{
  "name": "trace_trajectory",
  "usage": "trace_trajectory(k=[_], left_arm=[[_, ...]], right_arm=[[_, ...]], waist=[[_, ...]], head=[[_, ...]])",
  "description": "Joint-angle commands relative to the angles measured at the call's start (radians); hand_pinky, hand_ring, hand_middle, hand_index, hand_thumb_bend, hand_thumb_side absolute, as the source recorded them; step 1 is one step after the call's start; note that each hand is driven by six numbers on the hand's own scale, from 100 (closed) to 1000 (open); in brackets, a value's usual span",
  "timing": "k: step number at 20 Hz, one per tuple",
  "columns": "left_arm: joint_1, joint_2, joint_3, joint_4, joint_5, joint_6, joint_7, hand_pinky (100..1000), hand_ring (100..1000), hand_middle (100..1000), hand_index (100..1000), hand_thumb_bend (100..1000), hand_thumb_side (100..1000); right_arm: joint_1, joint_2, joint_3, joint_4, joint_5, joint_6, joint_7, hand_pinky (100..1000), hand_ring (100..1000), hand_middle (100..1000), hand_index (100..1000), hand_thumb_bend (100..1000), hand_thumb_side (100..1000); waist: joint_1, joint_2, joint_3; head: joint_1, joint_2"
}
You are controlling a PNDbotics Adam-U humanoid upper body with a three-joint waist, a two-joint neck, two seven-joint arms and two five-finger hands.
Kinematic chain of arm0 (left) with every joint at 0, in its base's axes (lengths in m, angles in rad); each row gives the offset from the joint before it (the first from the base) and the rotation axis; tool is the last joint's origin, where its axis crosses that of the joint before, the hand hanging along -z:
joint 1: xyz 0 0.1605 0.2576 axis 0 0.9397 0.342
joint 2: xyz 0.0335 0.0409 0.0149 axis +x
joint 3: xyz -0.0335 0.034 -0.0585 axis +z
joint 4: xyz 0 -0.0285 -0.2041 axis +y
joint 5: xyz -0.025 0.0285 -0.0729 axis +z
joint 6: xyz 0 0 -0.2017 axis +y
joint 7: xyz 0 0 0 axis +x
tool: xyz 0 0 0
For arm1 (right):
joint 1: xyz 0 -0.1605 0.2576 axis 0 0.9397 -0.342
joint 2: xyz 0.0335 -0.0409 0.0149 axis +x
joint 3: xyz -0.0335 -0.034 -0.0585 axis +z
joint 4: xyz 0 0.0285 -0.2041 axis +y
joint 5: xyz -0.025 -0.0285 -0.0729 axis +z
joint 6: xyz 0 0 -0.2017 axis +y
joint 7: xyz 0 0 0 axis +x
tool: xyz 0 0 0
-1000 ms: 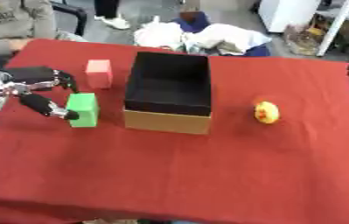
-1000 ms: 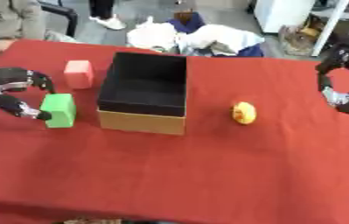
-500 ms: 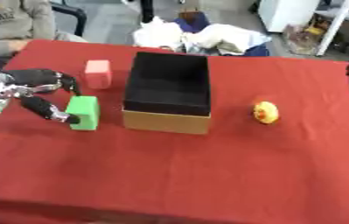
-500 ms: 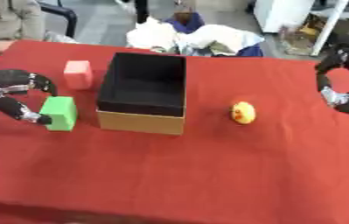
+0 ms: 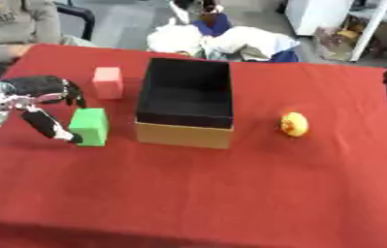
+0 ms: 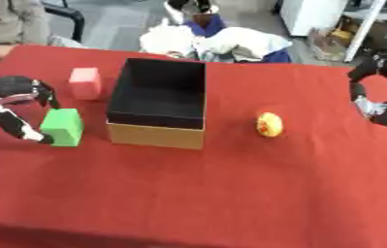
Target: Pick up objects on the table and place them in the box.
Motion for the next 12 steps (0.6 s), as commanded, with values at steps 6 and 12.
trace_trajectory(k=[6, 12], left_arm=[[-0.012, 0.022, 0.001, -0.046, 0.008, 0.03, 0.133, 486, 400, 401, 480, 575, 244], [-0.015, 0.031, 0.005, -0.069, 0.058, 0.055, 0.212, 448, 356, 351, 422, 518, 186]], right_arm=[[-0.015, -0.025, -0.01, -0.013, -0.007, -0.113, 0.114, 702, 601, 589, 681, 100, 264], [-0.015, -0.025, -0.01, -0.013, -0.007, -0.113, 0.114, 702, 600, 589, 682, 100, 264]], waist=[[0.003, -0.014, -0.001], [0.003, -0.015, -0.002]], head=[[-0.002, -0.006], [-0.003, -0.007]])
